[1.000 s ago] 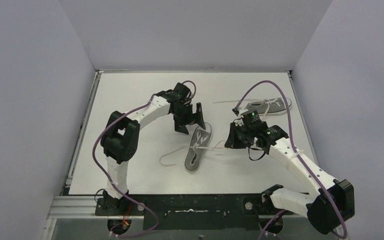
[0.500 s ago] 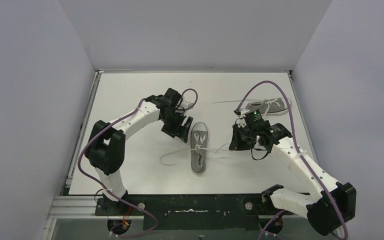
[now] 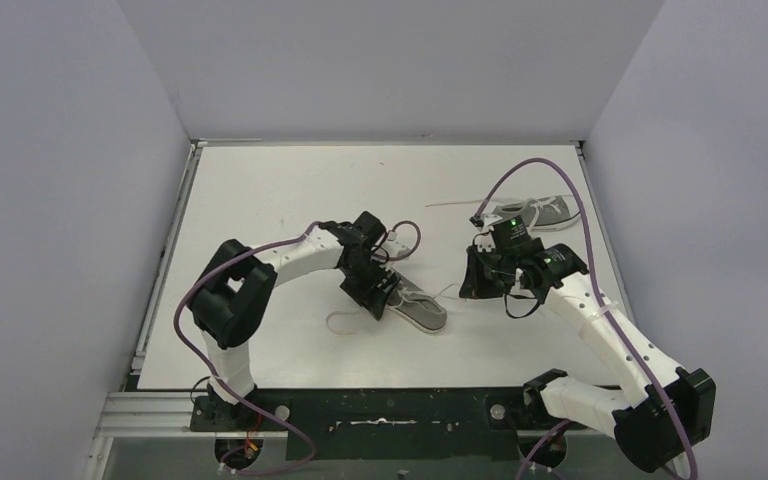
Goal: Tie the shoes
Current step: Adjust the shoe at the center of the board, then wrap the shoelace around the shoelace.
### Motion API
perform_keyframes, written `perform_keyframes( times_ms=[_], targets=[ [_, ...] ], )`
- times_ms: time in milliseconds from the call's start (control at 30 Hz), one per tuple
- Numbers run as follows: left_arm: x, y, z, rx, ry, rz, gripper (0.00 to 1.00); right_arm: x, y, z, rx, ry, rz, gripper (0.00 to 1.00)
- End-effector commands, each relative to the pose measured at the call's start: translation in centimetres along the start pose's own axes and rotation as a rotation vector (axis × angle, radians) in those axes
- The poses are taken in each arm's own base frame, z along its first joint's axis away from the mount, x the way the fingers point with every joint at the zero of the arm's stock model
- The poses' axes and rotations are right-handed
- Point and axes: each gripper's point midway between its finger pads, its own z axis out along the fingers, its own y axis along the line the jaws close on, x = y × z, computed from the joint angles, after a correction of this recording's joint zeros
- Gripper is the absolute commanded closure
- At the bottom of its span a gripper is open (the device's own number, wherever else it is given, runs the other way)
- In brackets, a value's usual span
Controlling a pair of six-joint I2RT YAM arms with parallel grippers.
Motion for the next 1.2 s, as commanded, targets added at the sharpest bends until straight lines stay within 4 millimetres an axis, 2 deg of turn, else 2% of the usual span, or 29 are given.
perform_keyframes(
  times_ms=[0, 100, 200, 333, 433, 467, 567, 633, 733, 867, 1000, 1100, 1167],
  targets=[
    [-1.8, -2.2, 1.2, 0.059, -0.097, 0.009, 0.39, -1.5, 0.6, -0.8, -0.027, -0.08, 0.016, 1.0],
    [-2.1, -2.1, 2.2, 0.021, -0.098, 0.01, 0.43, -1.4, 0.6, -0.6, -0.026, -0.073, 0.022, 1.0],
    [-2.6, -1.8, 2.5, -0.013, -0.108, 0.003, 0.55, -1.4, 0.5, -0.5, -0.024, -0.07, 0.02, 1.0],
    [-3.6, -2.0, 1.6, -0.043, -0.181, 0.005, 0.7, -1.2, 0.3, -0.2, -0.019, -0.057, 0.026, 1.0],
    [-3.4, -0.5, 0.5, -0.124, -0.194, -0.037, 0.96, -0.8, -0.3, -0.1, 0.007, -0.033, 0.023, 1.0],
    [-3.4, 0.0, -0.1, -0.141, -0.195, -0.054, 1.0, -0.6, -0.8, -0.1, 0.032, -0.027, 0.017, 1.0],
    [-3.2, 0.2, -2.5, -0.147, -0.222, -0.072, 1.0, -0.2, -2.1, 0.0, 0.066, 0.008, 0.023, 1.0],
    [-3.1, -0.5, -4.0, -0.127, -0.261, -0.067, 1.0, 0.4, -2.5, 0.7, 0.044, 0.058, 0.04, 1.0],
    [-2.9, -1.9, -5.3, -0.073, -0.301, -0.068, 1.0, 0.6, -2.9, 2.2, 0.024, 0.127, 0.08, 1.0],
    [-2.9, -4.7, -5.6, 0.057, -0.334, -0.122, 1.0, -0.1, -1.9, 4.3, -0.049, 0.163, 0.136, 1.0],
    [-3.5, -6.0, -6.1, 0.111, -0.413, -0.182, 1.0, 1.0, -1.1, 5.7, -0.096, 0.236, 0.161, 1.0],
    [-4.4, -6.5, -6.7, 0.138, -0.474, -0.207, 1.0, 1.8, 0.7, 5.3, -0.142, 0.255, 0.144, 1.0],
    [-5.1, -7.1, -7.1, 0.173, -0.522, -0.204, 1.0, 0.7, 2.0, 3.9, -0.182, 0.202, 0.15, 1.0]
  ],
)
